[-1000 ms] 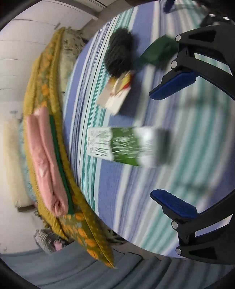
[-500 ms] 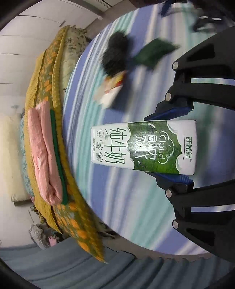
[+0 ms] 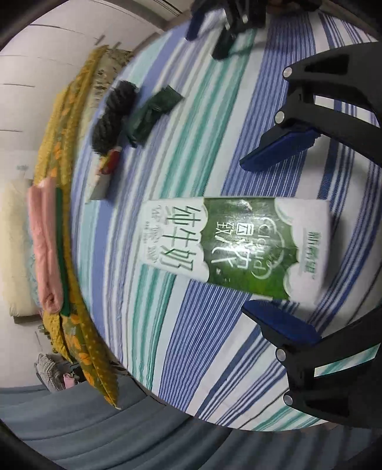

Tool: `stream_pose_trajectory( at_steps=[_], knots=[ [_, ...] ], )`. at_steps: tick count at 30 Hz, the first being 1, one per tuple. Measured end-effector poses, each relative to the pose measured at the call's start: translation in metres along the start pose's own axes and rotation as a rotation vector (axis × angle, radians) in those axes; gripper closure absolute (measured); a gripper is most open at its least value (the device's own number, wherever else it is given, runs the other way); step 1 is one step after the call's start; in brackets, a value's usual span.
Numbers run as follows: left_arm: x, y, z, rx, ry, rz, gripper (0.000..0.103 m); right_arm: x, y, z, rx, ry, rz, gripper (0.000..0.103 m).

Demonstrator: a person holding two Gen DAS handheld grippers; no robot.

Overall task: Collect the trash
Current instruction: 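Grasp the white-green milk carton with the left tool and lift it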

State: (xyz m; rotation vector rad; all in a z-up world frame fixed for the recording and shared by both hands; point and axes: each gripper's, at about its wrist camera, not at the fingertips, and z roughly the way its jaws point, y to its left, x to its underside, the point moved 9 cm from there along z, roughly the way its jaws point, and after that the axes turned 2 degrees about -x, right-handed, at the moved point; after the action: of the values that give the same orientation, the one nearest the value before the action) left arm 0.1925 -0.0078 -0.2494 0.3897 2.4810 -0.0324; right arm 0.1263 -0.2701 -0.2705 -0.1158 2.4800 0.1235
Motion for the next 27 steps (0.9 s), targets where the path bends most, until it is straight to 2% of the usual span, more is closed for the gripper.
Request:
stream_pose_trajectory(
  at_steps=[5, 27],
  knots=[
    [-0.0015, 0.0052, 0.0065, 0.012, 0.012, -0.021, 0.004, -0.0001, -0.0002, 0.0, 0.0, 0.0, 0.0, 0.005],
    [-0.0011, 0.0054, 0.0065, 0.016, 0.008, -0.027, 0.004, -0.0001, 0.0, 0.0002, 0.001, -0.001, 0.001, 0.005]
  ],
)
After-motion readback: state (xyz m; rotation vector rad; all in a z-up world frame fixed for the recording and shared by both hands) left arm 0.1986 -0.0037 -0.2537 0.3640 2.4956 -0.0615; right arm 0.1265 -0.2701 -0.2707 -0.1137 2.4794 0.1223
